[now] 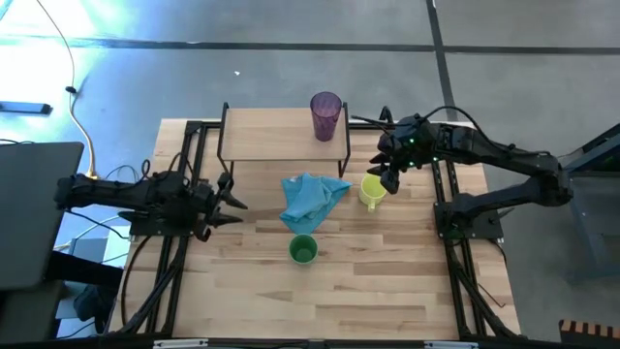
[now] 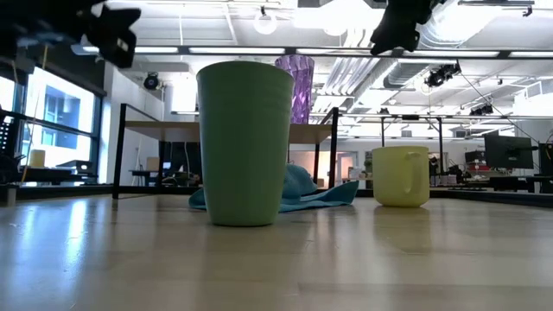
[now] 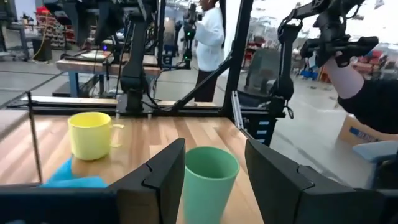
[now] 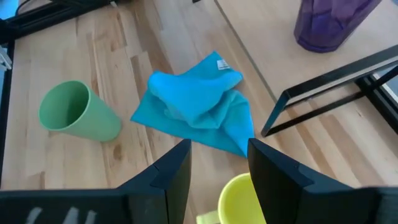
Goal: Stack small to large cups/mugs on shelf
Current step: Put the green cup on the shelf
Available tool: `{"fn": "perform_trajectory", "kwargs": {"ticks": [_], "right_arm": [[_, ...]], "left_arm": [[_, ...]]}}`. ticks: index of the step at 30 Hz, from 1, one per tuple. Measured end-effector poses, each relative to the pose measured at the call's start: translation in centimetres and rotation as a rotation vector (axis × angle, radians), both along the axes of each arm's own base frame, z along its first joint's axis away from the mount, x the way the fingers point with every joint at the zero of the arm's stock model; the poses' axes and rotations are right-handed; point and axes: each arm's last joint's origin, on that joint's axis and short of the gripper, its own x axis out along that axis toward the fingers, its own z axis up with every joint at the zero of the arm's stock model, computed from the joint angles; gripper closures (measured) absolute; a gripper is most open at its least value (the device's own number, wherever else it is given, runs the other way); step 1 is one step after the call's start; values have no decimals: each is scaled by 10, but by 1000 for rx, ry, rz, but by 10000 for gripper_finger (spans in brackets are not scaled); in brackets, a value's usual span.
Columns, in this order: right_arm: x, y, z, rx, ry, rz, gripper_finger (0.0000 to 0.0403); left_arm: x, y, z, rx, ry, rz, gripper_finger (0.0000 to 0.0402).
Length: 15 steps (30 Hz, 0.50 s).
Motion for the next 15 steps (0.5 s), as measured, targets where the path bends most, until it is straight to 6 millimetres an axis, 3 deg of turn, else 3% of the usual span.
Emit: {"fn": "perform_trajectory", "kwargs": {"ticks": [9, 15], "right_arm": [[1, 0, 1, -19, -9, 15, 253], [1, 0, 1, -22, -14, 16, 253]], "left_arm": [[18, 2, 41, -17, 203, 28, 245], [43, 4, 52, -47, 347, 32, 245]]}}
